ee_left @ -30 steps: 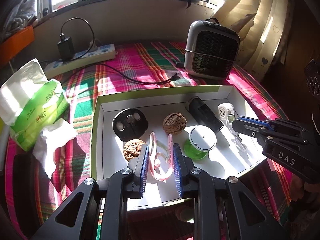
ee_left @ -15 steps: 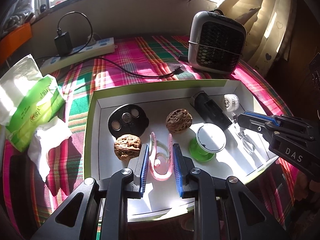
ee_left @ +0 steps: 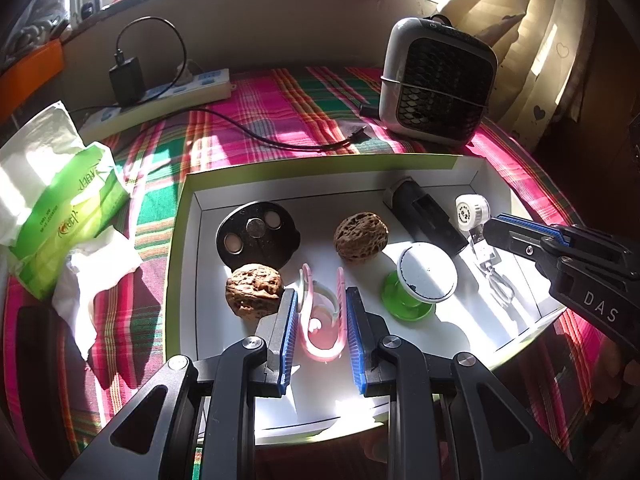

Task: Organize objects
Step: 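Carry pink hook into white box with left tool while right tool carries white cable in, then open left tool releasing pink hook in box while right tool releases cable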

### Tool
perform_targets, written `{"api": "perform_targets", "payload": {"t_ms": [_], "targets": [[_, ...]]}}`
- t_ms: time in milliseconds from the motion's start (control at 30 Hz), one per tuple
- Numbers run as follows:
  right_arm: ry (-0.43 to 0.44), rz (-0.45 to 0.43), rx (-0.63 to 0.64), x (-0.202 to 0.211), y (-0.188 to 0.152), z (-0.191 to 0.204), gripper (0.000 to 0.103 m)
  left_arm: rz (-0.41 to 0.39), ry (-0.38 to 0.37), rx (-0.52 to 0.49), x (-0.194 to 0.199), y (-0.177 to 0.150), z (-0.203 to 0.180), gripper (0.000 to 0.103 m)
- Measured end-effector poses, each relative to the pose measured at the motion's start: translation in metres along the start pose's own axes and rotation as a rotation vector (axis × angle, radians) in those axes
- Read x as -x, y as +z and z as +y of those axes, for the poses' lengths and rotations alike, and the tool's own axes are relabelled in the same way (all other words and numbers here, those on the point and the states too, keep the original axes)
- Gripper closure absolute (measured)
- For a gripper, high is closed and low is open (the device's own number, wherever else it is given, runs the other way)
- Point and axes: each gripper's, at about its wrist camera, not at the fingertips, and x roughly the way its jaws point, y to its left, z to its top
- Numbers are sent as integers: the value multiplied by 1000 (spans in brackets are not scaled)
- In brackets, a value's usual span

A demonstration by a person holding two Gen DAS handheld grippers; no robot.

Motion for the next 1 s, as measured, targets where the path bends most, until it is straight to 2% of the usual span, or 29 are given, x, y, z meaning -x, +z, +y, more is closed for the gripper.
{"api": "perform_targets", "payload": {"t_ms": [733, 867, 1000], "targets": [[-8, -6, -5, 6, -6, 2, 92, -8, 0, 9, 8, -4, 0, 65], [-2, -12, -7, 9, -9, 4, 89, -20, -1, 8, 15, -6, 0, 65], [-1, -25, -9, 15, -11, 6, 78, -36, 4, 5, 23, -8, -1, 64]]}}
